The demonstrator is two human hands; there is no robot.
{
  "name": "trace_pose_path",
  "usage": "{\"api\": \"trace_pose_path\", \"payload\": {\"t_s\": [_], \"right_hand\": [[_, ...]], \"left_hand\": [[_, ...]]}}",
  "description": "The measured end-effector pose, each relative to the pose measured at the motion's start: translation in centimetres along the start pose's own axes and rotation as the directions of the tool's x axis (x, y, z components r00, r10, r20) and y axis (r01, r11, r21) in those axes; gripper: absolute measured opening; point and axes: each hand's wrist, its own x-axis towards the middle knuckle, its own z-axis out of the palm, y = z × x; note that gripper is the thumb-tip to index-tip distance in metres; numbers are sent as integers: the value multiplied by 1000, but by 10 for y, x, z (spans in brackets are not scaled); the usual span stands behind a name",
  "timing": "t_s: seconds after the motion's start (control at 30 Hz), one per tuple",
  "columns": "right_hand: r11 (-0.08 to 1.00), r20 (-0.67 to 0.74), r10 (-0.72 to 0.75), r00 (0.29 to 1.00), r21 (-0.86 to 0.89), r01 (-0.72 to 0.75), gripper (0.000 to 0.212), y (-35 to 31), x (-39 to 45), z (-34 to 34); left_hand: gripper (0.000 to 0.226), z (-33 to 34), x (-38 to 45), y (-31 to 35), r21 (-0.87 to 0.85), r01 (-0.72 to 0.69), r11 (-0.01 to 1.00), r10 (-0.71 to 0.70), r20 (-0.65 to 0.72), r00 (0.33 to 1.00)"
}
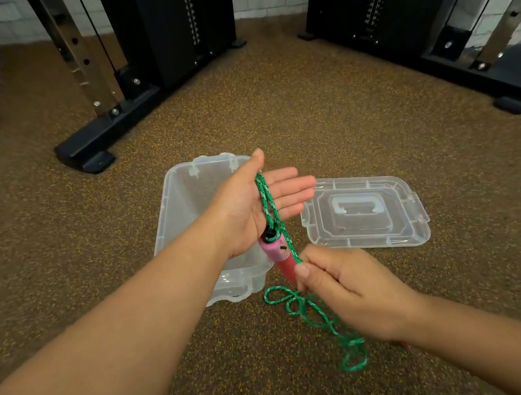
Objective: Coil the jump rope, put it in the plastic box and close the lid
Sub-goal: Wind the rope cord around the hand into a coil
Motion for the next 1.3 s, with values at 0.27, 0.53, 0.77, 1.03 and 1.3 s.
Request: {"api": "trace_pose_path", "payload": {"t_s": [0.27,0.53,0.77,1.03,1.3], "right_hand": [[913,18,73,997,402,-75,25,-21,23,-36],[918,-76,147,986,382,-107,24,17,50,-57],[845,11,216,976,498,-193,27,39,53,-32],[667,103,261,960,699,-256,31,42,40,-23],[693,119,268,956,666,-277,25,48,34,-11]], "left_hand": [[103,-5,-4,-6,255,179,950,-210,103,972],[98,-4,-7,0,488,200,850,-393,333,857],[43,-1,-14,-3,511,88,855,-301,352,886],[38,-15,-5,3,159,89,983,-121,207,971],[46,-16,1,1,123,69,990,-87,145,986]]}}
